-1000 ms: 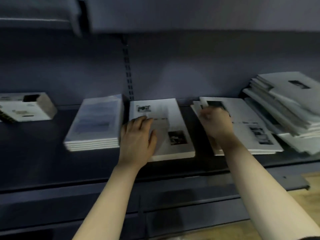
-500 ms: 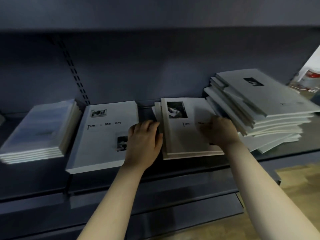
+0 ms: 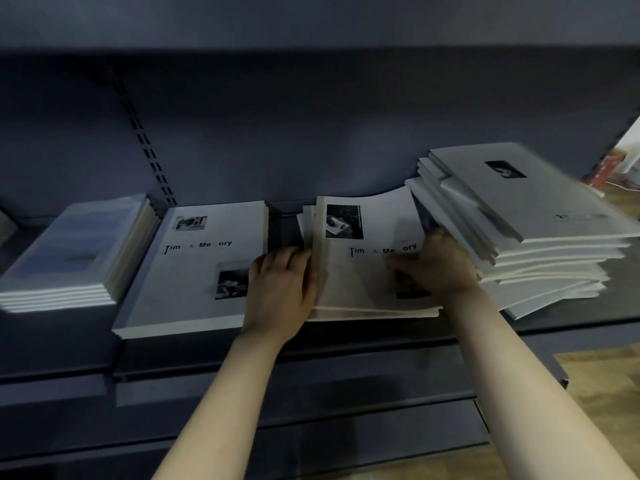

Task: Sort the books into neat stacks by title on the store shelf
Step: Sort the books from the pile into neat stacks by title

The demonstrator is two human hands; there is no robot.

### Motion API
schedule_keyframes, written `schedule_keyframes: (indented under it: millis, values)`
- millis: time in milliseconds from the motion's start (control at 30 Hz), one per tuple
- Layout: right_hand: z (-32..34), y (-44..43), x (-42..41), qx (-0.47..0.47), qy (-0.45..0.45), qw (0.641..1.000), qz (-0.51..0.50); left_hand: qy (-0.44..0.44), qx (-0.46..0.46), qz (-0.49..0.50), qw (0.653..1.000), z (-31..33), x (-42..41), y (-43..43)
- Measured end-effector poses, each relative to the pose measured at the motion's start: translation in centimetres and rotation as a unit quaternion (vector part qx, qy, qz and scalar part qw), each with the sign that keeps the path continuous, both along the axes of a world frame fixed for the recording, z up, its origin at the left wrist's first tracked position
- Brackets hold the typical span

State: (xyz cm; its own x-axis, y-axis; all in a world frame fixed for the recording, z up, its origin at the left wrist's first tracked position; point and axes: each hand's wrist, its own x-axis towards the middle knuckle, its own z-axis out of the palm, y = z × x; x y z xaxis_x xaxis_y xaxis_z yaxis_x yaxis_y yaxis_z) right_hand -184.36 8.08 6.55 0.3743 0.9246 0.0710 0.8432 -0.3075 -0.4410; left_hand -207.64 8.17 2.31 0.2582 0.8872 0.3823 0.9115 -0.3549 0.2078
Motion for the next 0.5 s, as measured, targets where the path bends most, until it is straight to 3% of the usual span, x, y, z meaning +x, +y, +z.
schedule_keyframes:
  millis: [267, 500]
  values:
    - [-0.4, 0.5, 1.0, 0.069, 0.138, 0.987, 0.036, 0.001, -0.002, 0.016, 1.0, 0.0, -0.1, -0.2]
    - [-0.2, 0.2, 0.8, 0.144, 0.308, 0.939, 0.043, -0.009, 0.0, 0.019, 1.0, 0.4, -0.5, -0.2]
